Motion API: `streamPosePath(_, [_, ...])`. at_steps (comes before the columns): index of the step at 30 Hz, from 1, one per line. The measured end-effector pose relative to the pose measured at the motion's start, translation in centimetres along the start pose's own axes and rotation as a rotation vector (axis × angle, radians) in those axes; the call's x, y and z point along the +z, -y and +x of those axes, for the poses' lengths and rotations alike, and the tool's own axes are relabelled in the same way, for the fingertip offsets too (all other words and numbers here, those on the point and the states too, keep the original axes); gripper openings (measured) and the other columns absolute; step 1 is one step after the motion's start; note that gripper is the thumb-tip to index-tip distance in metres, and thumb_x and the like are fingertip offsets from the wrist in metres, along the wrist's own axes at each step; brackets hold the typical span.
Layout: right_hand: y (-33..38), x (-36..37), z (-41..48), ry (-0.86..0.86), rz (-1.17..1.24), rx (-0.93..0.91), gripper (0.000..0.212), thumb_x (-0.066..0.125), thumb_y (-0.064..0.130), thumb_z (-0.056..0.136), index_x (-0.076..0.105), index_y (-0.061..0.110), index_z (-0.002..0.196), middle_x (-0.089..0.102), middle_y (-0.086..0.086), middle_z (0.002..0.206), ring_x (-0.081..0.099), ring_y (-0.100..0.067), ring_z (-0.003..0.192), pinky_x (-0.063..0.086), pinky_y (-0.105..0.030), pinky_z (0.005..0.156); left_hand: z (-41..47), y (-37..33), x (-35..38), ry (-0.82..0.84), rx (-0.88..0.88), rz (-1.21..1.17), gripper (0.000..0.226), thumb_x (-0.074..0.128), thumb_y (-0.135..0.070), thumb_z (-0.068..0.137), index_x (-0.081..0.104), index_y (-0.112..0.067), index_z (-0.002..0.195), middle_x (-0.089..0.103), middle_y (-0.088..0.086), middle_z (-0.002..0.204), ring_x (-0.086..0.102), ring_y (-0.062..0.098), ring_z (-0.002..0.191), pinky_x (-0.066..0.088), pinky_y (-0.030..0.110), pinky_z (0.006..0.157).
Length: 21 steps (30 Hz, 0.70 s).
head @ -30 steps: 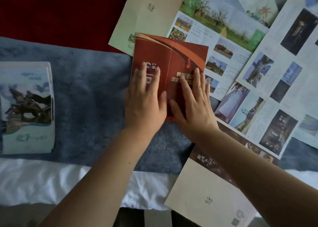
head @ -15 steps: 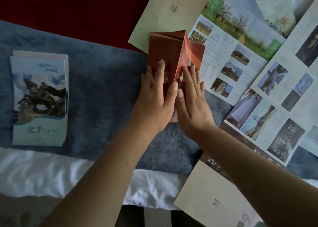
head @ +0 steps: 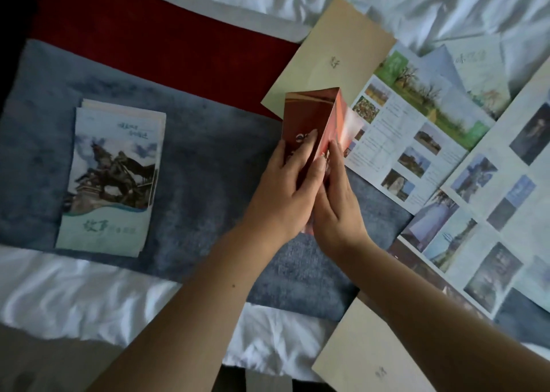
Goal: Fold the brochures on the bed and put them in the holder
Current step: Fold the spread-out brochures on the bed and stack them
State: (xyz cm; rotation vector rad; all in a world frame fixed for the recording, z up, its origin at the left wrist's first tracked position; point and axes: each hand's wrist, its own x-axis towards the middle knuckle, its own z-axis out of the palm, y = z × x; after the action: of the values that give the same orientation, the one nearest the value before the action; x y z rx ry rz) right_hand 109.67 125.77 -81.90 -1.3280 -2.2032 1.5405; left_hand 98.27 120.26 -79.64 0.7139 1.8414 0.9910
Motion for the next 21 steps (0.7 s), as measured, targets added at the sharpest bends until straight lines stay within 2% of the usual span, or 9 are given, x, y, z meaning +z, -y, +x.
streamPosePath(2, [0.0,0.0,-0.3,-0.013,-0.004,-0.020,0.066,0.032,0.047,0.109,0.006,0.027,0.166,0.008,0.010,0.173,0.007,-0.004,0.158,0.021,-0.043,0.128,-0.1,0.1,0.4,-0.021,0.007,-0.033,0.049,0.038,-0.045,0.109,0.035,-0.041,0.157,0.023,-0.001,0.167,0.031,0.013,0.152,0.039,0.041,0.120])
streamPosePath(5, [-0.1,0.1,-0.9,-0.054,-0.017,0.016,0.067,0.039,0.049,0.107,0.007,0.036,0.164,-0.007,0.009,0.173,-0.008,-0.009,0.158,0.013,-0.046,0.129,-0.2,0.4,0.9,-0.038,-0.019,-0.002,0.048,0.035,-0.046,0.109,0.035,-0.045,0.156,0.014,0.001,0.170,0.027,0.019,0.154,0.035,0.045,0.122])
streamPosePath(10, [0.0,-0.4,-1.2,-0.166,-0.111,0.125,0.072,0.050,0.048,0.105,0.010,0.036,0.163,-0.010,0.005,0.173,-0.002,-0.019,0.160,0.022,-0.046,0.125,-0.5,0.6,1.6,-0.006,-0.109,0.114,0.052,0.044,-0.045,0.107,0.025,-0.056,0.155,-0.007,0.003,0.172,0.004,0.023,0.159,0.017,0.037,0.127])
streamPosePath(13, [-0.1,-0.6,-1.4,-0.164,-0.126,0.207,0.070,0.043,0.054,0.105,0.009,0.038,0.164,0.006,0.011,0.173,0.011,-0.014,0.159,0.026,-0.050,0.125,-0.3,0.4,1.9,-0.016,-0.156,0.160,0.057,0.045,-0.049,0.106,0.020,-0.055,0.157,-0.004,0.001,0.172,0.003,0.021,0.159,0.015,0.037,0.126])
streamPosePath(14, [-0.1,-0.6,-1.4,-0.164,-0.078,0.194,0.068,0.041,0.056,0.105,0.011,0.039,0.163,0.018,0.014,0.170,0.021,-0.010,0.156,0.029,-0.046,0.124,-0.2,0.2,2.0,-0.032,-0.156,0.150,0.057,0.044,-0.050,0.106,0.021,-0.053,0.158,0.000,0.002,0.172,0.006,0.020,0.159,0.017,0.038,0.127])
streamPosePath(16, [0.0,-0.7,-1.4,-0.155,0.094,0.162,0.066,0.040,0.056,0.103,0.017,0.038,0.163,0.042,0.035,0.149,0.042,0.009,0.137,0.038,-0.028,0.116,-0.1,-0.2,2.0,-0.061,-0.102,0.112,0.056,0.042,-0.051,0.106,0.026,-0.045,0.159,0.015,0.001,0.170,0.019,0.017,0.156,0.025,0.040,0.126])
streamPosePath(17, [0.2,-0.7,-1.4,-0.142,0.192,0.155,0.067,0.040,0.056,0.102,0.020,0.037,0.163,0.045,0.043,0.139,0.045,0.017,0.130,0.039,-0.020,0.113,-0.1,-0.3,1.9,-0.064,-0.067,0.096,0.056,0.042,-0.051,0.106,0.028,-0.042,0.160,0.022,-0.001,0.168,0.025,0.015,0.153,0.029,0.037,0.124])
streamPosePath(18, [0.4,-0.6,-1.4,-0.129,0.285,0.156,0.068,0.040,0.056,0.101,0.021,0.036,0.163,0.046,0.042,0.138,0.044,0.018,0.130,0.039,-0.021,0.114,-0.2,-0.4,1.8,-0.061,-0.039,0.082,0.056,0.041,-0.051,0.106,0.028,-0.041,0.160,0.027,-0.003,0.167,0.029,0.012,0.152,0.032,0.031,0.122])
streamPosePath(21, [1.4,-0.4,-1.6,-0.109,0.487,0.157,0.068,0.043,0.053,0.101,0.025,0.032,0.163,0.045,0.018,0.156,0.044,-0.002,0.143,0.036,-0.042,0.121,-0.8,-0.7,1.1,-0.037,-0.003,0.022,0.056,0.039,-0.053,0.107,0.025,-0.043,0.160,0.034,-0.013,0.163,0.035,-0.003,0.143,0.028,0.004,0.101])
